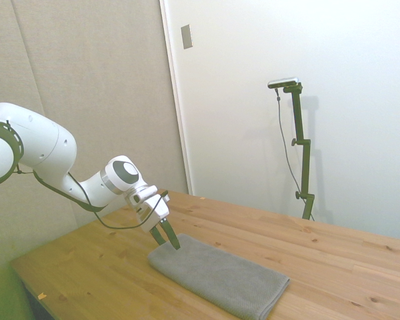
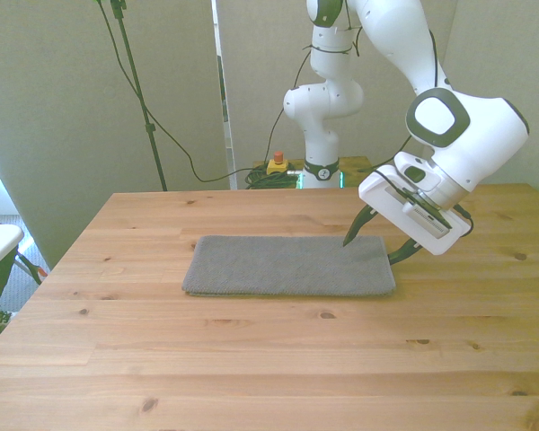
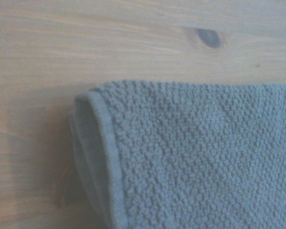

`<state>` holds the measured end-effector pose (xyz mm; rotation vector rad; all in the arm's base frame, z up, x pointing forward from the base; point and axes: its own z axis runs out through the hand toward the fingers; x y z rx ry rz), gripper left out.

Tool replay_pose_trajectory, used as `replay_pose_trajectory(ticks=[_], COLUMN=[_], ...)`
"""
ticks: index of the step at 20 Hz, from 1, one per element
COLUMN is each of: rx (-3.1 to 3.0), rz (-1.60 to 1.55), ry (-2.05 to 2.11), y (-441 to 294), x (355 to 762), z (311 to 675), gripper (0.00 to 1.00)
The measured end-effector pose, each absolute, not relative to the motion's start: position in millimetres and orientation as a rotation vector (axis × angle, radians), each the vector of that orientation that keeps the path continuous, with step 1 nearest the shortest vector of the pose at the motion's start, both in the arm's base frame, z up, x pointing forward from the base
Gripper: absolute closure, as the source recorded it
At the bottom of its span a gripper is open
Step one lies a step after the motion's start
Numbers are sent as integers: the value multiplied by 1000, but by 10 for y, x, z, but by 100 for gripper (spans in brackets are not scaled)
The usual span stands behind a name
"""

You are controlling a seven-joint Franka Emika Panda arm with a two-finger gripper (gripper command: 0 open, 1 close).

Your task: Fold the towel

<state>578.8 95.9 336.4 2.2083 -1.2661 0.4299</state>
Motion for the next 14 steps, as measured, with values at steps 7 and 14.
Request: replay_pose_trajectory(ticks=[7,14], rx=[2237,2246], rz=[442,437], ry=[-1263,-1255], y=[966,970], x=[5763,5742], z=[3349,3292], gripper=[100,100])
